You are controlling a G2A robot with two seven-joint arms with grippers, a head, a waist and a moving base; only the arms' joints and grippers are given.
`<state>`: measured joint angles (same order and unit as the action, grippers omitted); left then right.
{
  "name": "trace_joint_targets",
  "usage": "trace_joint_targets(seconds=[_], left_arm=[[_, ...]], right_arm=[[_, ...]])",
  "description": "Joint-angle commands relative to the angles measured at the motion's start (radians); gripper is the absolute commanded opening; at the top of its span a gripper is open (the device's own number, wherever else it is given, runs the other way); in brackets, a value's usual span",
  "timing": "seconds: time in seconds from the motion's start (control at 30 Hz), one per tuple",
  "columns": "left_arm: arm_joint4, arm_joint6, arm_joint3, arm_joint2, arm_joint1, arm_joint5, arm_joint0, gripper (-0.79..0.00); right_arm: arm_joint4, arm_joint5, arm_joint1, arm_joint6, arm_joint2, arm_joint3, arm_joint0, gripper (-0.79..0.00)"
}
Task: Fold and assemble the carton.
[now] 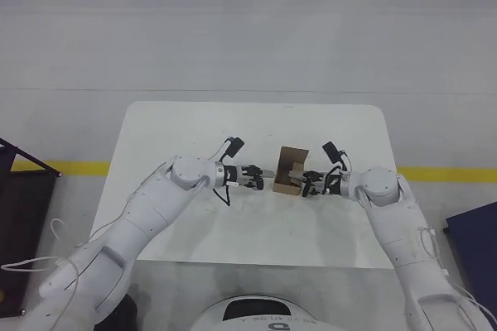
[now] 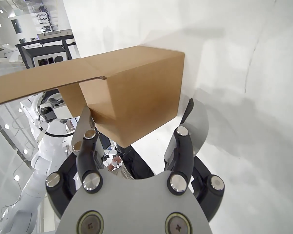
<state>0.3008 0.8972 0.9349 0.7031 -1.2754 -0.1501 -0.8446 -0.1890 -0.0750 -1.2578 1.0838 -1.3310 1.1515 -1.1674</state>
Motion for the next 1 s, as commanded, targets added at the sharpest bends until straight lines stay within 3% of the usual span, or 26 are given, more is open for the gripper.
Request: trace_joint_targets(seconds=[0.0,0.03,0.1,0.33,0.67,0.97], left_arm=[[-0.003,0.002,-0.001,0.002,-0.001,0.001,0.000,-0.376],[-0.004,0.003,-0.001,0.003,-0.002,0.001,0.000,-0.372],[-0.003,0.002,-0.003,0.007,-0.003,0.001,0.000,-0.372],[-0.004,0.004,-0.011,0.023,-0.006,-0.006,-0.001,-0.382],[-0.035,-0.015,0.013,0.050,-0.001,-0.022,-0.020,-0.391],[-0.021,-0.004,0.054,0.141,0.033,-0.053,-0.075,-0.382]], right_arm=[[-0.012,-0.009,0.001,-0.003,0.010,-0.010,0.009,-0.394],[-0.018,-0.014,0.002,-0.007,0.014,-0.012,0.012,-0.419],[-0.030,-0.021,0.003,-0.020,0.020,-0.011,0.015,-0.542],[-0.056,-0.039,0.011,-0.046,0.031,0.030,0.002,-0.733],[-0.172,-0.151,0.027,-0.096,0.047,0.198,-0.064,-0.785],[-0.389,-0.297,0.051,-0.043,0.070,0.362,-0.111,-0.785]])
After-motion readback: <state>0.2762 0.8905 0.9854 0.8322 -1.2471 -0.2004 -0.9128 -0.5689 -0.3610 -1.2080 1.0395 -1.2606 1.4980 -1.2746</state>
